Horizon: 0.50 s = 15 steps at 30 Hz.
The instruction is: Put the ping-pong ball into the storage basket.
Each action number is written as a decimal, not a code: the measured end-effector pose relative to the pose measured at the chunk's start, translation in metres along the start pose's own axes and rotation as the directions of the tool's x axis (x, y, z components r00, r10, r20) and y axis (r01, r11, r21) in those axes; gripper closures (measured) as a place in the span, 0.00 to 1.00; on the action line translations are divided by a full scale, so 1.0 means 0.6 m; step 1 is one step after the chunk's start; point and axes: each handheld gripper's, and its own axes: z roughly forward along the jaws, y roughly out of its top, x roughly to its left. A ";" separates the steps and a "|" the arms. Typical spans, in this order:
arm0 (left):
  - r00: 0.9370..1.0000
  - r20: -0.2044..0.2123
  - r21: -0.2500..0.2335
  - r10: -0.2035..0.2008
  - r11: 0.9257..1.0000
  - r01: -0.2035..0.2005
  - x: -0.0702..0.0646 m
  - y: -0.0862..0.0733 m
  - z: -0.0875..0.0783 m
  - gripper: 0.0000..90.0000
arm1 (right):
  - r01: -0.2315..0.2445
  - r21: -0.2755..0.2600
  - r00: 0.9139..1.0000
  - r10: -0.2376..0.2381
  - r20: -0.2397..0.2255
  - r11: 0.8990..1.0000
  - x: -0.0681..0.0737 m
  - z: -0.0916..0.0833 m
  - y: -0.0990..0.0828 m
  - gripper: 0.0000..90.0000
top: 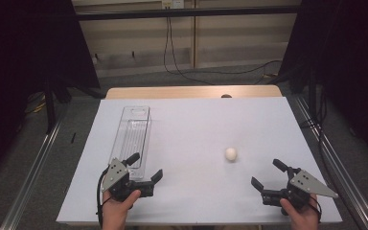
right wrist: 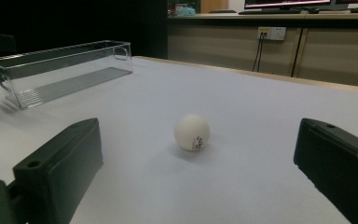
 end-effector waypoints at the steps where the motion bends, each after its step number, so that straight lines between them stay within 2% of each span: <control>1: 1.000 -0.003 0.007 0.015 1.000 -0.015 0.001 0.001 0.001 0.01 | 0.000 0.000 1.000 0.000 0.000 1.000 0.000 0.000 0.000 0.01; 7: 1.000 0.003 0.005 0.008 1.000 -0.008 -0.007 0.004 0.009 0.02 | -0.002 0.001 1.000 0.002 -0.001 1.000 -0.001 0.000 0.000 0.01; 8: 1.000 0.009 0.012 0.022 1.000 -0.022 -0.007 0.005 0.010 0.02 | -0.002 0.000 1.000 0.002 -0.001 1.000 -0.001 0.000 0.000 0.01; 9: 1.000 0.002 0.007 0.008 1.000 -0.008 -0.010 0.004 0.013 0.02 | -0.002 0.000 1.000 0.002 -0.001 1.000 -0.001 0.000 0.000 0.01; 15: 1.000 0.022 0.014 0.021 1.000 -0.021 -0.016 0.006 0.023 0.02 | -0.002 0.000 1.000 0.002 -0.003 1.000 0.000 0.000 0.000 0.01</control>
